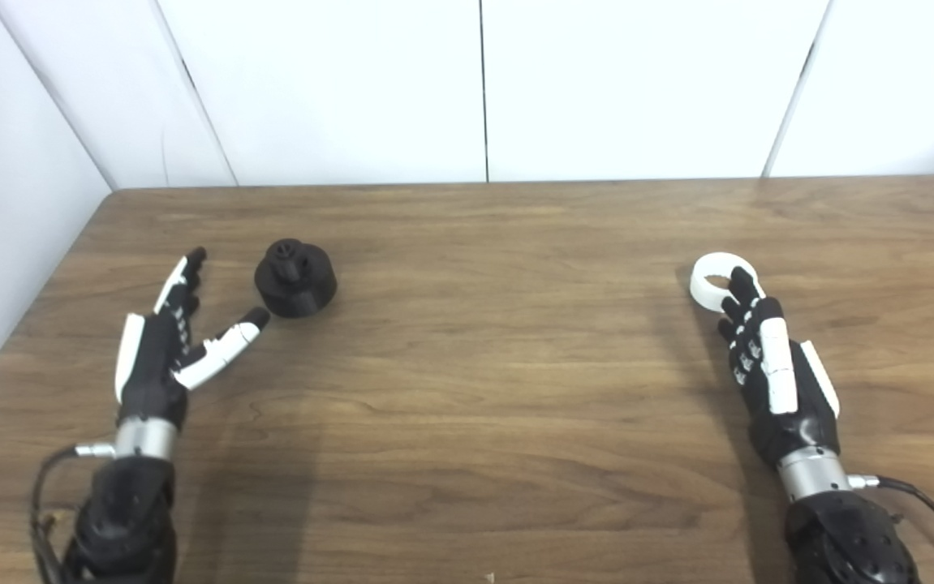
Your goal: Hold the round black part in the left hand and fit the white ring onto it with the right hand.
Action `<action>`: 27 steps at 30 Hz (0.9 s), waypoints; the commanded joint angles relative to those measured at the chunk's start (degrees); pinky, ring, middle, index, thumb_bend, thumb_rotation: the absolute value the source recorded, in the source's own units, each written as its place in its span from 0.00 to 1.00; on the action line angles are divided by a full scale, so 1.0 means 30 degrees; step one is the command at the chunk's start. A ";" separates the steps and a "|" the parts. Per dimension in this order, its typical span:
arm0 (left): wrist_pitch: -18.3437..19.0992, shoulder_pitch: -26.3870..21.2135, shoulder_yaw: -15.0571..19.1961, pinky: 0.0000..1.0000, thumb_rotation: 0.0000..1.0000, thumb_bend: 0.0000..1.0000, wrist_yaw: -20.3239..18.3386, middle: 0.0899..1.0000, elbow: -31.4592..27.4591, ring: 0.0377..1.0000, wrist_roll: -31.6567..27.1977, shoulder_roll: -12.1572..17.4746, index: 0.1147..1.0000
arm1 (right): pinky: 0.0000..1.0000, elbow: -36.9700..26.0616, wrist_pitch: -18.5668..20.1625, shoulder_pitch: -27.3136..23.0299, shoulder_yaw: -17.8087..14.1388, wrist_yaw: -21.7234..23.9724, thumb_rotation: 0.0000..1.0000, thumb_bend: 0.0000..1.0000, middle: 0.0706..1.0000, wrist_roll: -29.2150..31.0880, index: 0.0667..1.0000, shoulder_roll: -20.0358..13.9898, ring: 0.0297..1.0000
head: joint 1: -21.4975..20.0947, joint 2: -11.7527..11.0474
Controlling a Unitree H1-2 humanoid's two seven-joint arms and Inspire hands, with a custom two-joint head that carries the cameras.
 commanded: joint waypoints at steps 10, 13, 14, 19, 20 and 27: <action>0.0693 -0.4717 -0.2187 1.00 0.32 0.94 -0.1786 0.99 0.4103 1.00 0.3208 0.4602 0.94 | 1.00 -0.0261 -0.0777 -0.0729 0.0193 0.0254 1.00 0.49 1.00 -0.0028 0.97 -0.0061 1.00 | -0.0052 -0.0059; 0.1271 -0.6003 -0.3335 0.99 0.33 0.97 -0.2674 1.00 0.5619 1.00 0.4031 0.5429 0.94 | 1.00 -0.0258 -0.0799 -0.0727 0.0195 0.0300 1.00 0.49 1.00 0.0038 0.98 -0.0078 1.00 | -0.0075 -0.0074; 0.1233 -0.6429 -0.3724 0.98 0.32 0.99 -0.2866 0.99 0.6166 1.00 0.4283 0.5606 0.93 | 1.00 -0.0262 -0.0802 -0.0733 0.0188 0.0309 1.00 0.49 1.00 0.0060 0.98 -0.0080 1.00 | -0.0088 -0.0084; 0.1308 -0.7862 -0.5082 0.98 0.31 1.00 -0.3922 0.96 0.8151 0.99 0.5043 0.6153 0.90 | 1.00 -0.0302 -0.0823 -0.0724 0.0015 0.0194 1.00 0.49 1.00 0.0155 0.98 -0.0013 1.00 | -0.0164 -0.0088; 0.1311 -0.8053 -0.5367 0.98 0.32 1.00 -0.4091 0.96 0.8431 0.99 0.5320 0.6299 0.90 | 1.00 -0.0333 -0.0810 -0.0708 -0.0018 0.0149 1.00 0.50 1.00 0.0109 0.98 -0.0020 1.00 | -0.0192 -0.0093; 0.1573 -0.8812 -0.6407 0.98 0.33 1.00 -0.4984 0.97 0.9461 1.00 0.5865 0.6491 0.89 | 1.00 -0.0534 -0.0599 -0.0607 -0.0183 0.0046 1.00 0.52 1.00 0.0027 0.98 -0.0093 1.00 | -0.0157 -0.0063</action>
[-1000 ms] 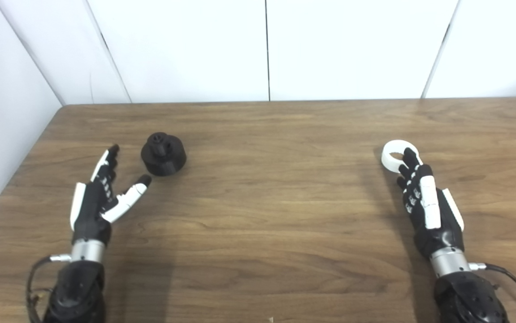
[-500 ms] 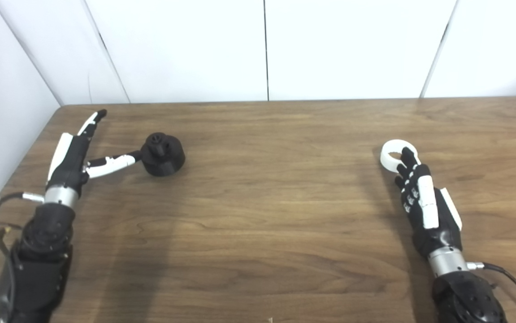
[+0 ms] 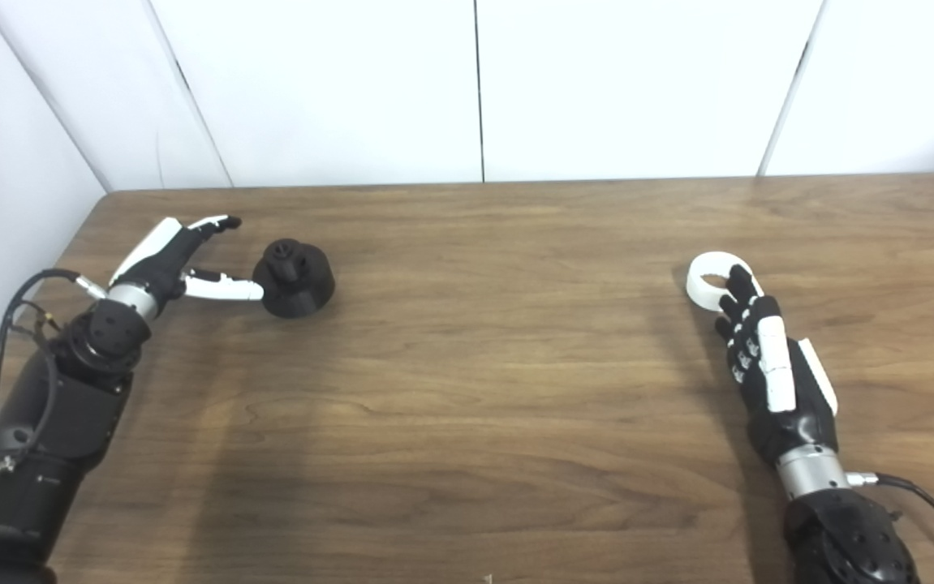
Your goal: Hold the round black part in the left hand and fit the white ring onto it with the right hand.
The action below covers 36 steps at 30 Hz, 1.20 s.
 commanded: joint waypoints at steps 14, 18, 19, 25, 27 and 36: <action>0.0888 -0.1310 -0.1002 1.00 0.32 1.00 -0.1244 0.99 -0.0383 1.00 0.1052 0.1001 0.90 | 1.00 -0.0485 -0.0544 -0.0562 -0.0138 0.0032 1.00 0.52 1.00 0.0190 0.98 -0.0009 1.00 | 0.0182 0.0082; 0.0732 -0.1344 -0.1105 1.00 0.31 1.00 -0.1607 1.00 -0.0416 1.00 0.0927 0.1107 0.90 | 1.00 -0.0429 -0.0625 -0.0538 -0.0191 0.0016 1.00 0.52 1.00 0.0158 0.98 -0.0050 1.00 | 0.0326 0.0090; 0.0796 -0.1331 -0.1077 1.00 0.30 1.00 -0.1703 0.99 -0.0457 1.00 0.0844 0.1106 0.90 | 1.00 -0.0420 -0.0611 -0.0535 -0.0206 -0.0002 1.00 0.52 1.00 0.0138 0.98 -0.0053 1.00 | 0.0413 0.0103; 0.1249 -0.0957 -0.0635 0.97 0.28 1.00 -0.2035 1.00 -0.1090 1.00 0.0445 0.1147 0.91 | 1.00 -0.0293 -0.0644 -0.0535 -0.0249 0.0058 1.00 0.49 1.00 0.0177 0.98 -0.0078 1.00 | 0.0791 -0.0068; 0.1605 -0.0665 -0.0244 0.96 0.30 1.00 -0.1912 1.00 -0.1602 1.00 0.0196 0.1030 0.91 | 1.00 -0.0216 -0.0671 -0.0513 -0.0192 0.0148 1.00 0.49 1.00 0.0157 0.98 -0.0130 1.00 | 0.0863 -0.0117; 0.1631 -0.0207 0.0403 0.95 0.42 1.00 -0.1292 0.98 -0.2356 0.99 -0.0134 0.0557 0.89 | 1.00 0.0110 -0.0817 -0.0528 -0.0087 0.0186 1.00 0.46 0.99 0.0020 0.97 -0.0159 1.00 | 0.0779 -0.0258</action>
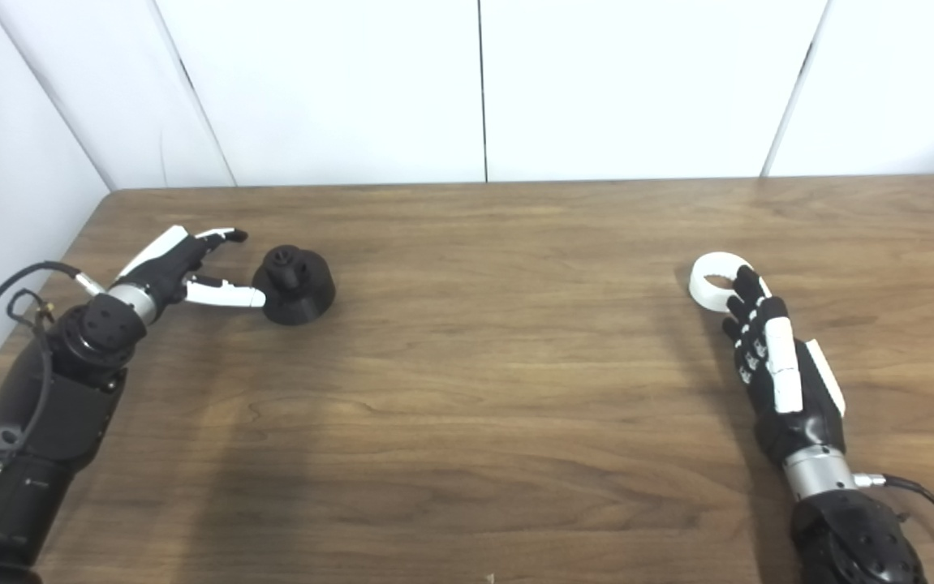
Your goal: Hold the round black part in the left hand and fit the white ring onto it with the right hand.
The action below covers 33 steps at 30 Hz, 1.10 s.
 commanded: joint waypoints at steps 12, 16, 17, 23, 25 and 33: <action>-0.0530 -0.0584 0.0965 0.97 0.43 0.98 0.0683 0.97 -0.0722 1.00 -0.0300 -0.0010 0.88 | 1.00 0.0080 -0.0660 -0.0671 0.0127 0.0128 1.00 0.48 1.00 -0.0015 0.98 -0.0009 1.00 | 0.0000 -0.0078; -0.0618 -0.0513 0.1041 0.96 0.43 0.99 0.0738 0.97 -0.0730 0.99 -0.0253 -0.0047 0.88 | 1.00 0.0141 -0.0698 -0.0676 0.0180 0.0142 1.00 0.49 1.00 -0.0076 0.98 -0.0006 1.00 | -0.0018 -0.0113; -0.0676 -0.0499 0.1052 0.96 0.43 1.00 0.0741 0.96 -0.0711 0.99 -0.0262 -0.0057 0.88 | 1.00 0.0138 -0.0694 -0.0653 0.0202 0.0139 1.00 0.48 0.99 -0.0107 0.97 0.0001 1.00 | -0.0018 -0.0113; -0.0217 -0.0465 0.1721 0.96 0.43 1.00 0.0744 0.96 -0.0778 0.98 -0.1005 -0.0533 0.86 | 1.00 0.0347 -0.0849 -0.0627 0.0210 0.0195 1.00 0.50 1.00 -0.0166 0.97 -0.0016 1.00 | -0.0054 -0.0139; -0.0427 -0.0476 0.1841 0.95 0.44 1.00 0.0690 0.95 -0.0673 0.98 -0.1233 -0.0565 0.86 | 1.00 0.0427 -0.0929 -0.0634 0.0204 0.0232 1.00 0.50 1.00 -0.0174 0.98 -0.0049 1.00 | -0.0054 -0.0139; -0.0513 -0.0299 0.1963 0.94 0.41 1.00 0.0393 0.95 -0.1144 0.97 -0.1772 -0.0499 0.86 | 1.00 0.0616 -0.0853 -0.0724 0.0190 0.0173 1.00 0.48 0.99 -0.0317 0.98 -0.0067 1.00 | 0.0004 -0.0106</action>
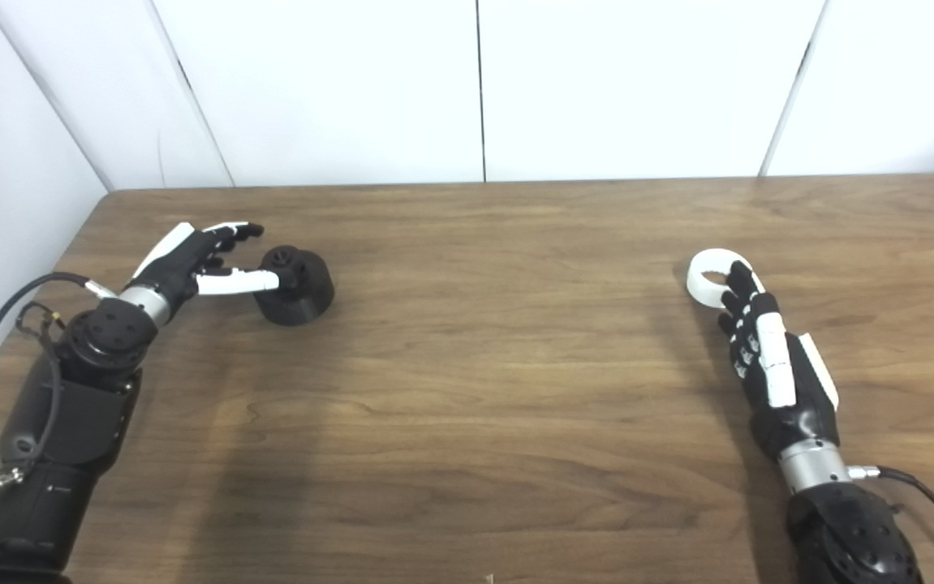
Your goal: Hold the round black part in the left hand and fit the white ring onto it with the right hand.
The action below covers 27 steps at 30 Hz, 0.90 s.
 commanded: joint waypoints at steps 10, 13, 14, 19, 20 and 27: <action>-0.0687 -0.0209 0.0109 0.91 0.32 1.00 -0.0455 0.94 -0.1121 0.94 -0.0357 0.0871 0.87 | 1.00 0.0364 -0.0601 -0.0453 0.0022 -0.0019 1.00 0.47 0.99 -0.0180 0.98 -0.0102 1.00 | -0.0032 0.0088; -0.1130 -0.0018 -0.0007 0.95 0.32 1.00 -0.0579 0.96 -0.1301 0.97 -0.0216 0.0997 0.88 | 1.00 0.0359 -0.0533 -0.0436 -0.0006 -0.0035 1.00 0.49 0.99 -0.0196 0.97 -0.0099 1.00 | -0.0022 0.0136; -0.1276 0.0025 -0.0026 0.96 0.32 1.00 -0.0601 0.96 -0.1319 0.98 -0.0188 0.1025 0.88 | 1.00 0.0344 -0.0509 -0.0428 -0.0020 -0.0035 1.00 0.50 0.99 -0.0191 0.97 -0.0094 1.00 | -0.0023 0.0142; -0.1252 0.0154 -0.0232 1.00 0.27 1.00 -0.0845 0.98 -0.1198 1.00 0.0024 0.1265 0.90 | 1.00 0.0417 -0.0484 -0.0432 -0.0061 -0.0026 1.00 0.50 0.99 -0.0255 0.97 -0.0167 1.00 | -0.0028 0.0145; -0.1275 0.0163 -0.0374 1.00 0.27 1.00 -0.0917 0.99 -0.1196 1.00 0.0180 0.1378 0.90 | 1.00 0.0429 -0.0487 -0.0435 -0.0060 -0.0026 1.00 0.50 0.99 -0.0269 0.97 -0.0173 1.00 | -0.0038 0.0152; -0.1541 0.0191 -0.0814 0.99 0.25 1.00 -0.0955 1.00 -0.1126 1.00 0.0446 0.1691 0.90 | 1.00 0.0316 -0.0275 -0.0356 -0.0038 -0.0078 1.00 0.50 0.98 -0.0435 0.97 -0.0199 1.00 | -0.0125 0.0217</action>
